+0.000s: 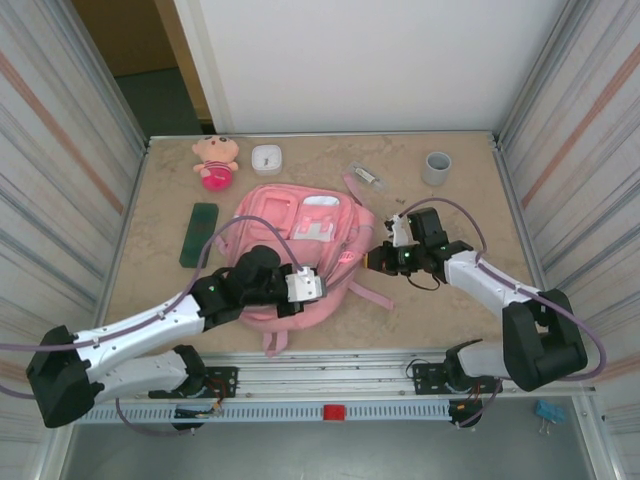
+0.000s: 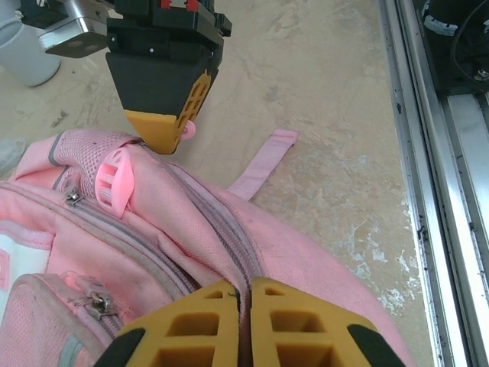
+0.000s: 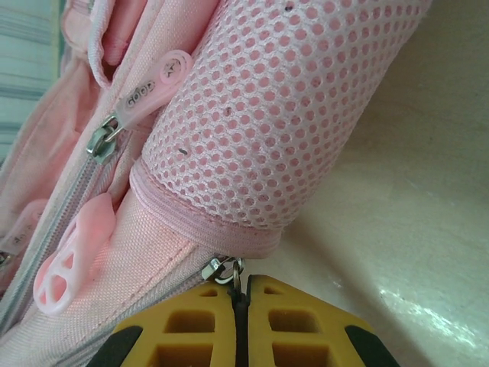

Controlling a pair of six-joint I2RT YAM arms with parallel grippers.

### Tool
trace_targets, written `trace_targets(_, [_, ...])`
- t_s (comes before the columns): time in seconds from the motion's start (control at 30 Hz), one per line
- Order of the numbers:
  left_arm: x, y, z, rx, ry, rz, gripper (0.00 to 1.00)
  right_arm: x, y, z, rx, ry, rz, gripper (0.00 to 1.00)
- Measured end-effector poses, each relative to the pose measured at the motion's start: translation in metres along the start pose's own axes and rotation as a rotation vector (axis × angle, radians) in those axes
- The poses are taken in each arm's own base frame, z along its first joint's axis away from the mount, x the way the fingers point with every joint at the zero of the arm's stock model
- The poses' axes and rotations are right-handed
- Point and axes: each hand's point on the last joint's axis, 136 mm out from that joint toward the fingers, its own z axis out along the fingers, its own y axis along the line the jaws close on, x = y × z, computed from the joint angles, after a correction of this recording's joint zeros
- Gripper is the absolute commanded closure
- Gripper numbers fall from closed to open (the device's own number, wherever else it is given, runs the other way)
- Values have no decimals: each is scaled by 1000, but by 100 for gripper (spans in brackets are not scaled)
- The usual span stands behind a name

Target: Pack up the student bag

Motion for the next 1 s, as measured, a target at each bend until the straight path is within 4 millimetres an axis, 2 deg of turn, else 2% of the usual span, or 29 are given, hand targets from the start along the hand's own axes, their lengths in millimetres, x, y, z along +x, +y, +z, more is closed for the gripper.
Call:
trace_targets(0.03, [-2, -2, -2, 5, -10, 2, 63, -5, -1, -1, 11, -17, -6, 100])
trace_targets(0.1, [-10, -6, -9, 12, -45, 15, 50, -19, -13, -7, 54, -72, -1, 76])
trace_targets(0.17, [-16, -5, -15, -4, -71, 27, 46, -28, -20, -13, 88, -106, 6, 55])
trace_targets(0.23, [-14, 3, -16, -50, -54, 27, 42, -35, -17, -21, 100, -142, -27, 49])
trace_targets(0.3, [-5, 9, -14, -87, -8, 19, 36, -38, -5, -33, 96, -187, -60, 48])
trace_targets(0.43, [27, 13, -4, -114, 133, 0, 29, -44, 22, -67, 67, -300, -134, 47])
trace_targets(0.57, [53, 14, 6, -119, 241, -1, 23, -43, 36, -85, 44, -358, -172, 47])
trace_targets(0.67, [62, 19, 12, -137, 280, 5, 22, -35, 34, -84, 46, -356, -174, 46])
trace_targets(0.83, [77, 35, 20, -178, 319, -17, 21, -14, 23, -69, 61, -288, -159, 46])
trace_targets(1.0, [85, 41, 25, -186, 334, -15, 21, -9, 27, -64, 55, -268, -171, 46])
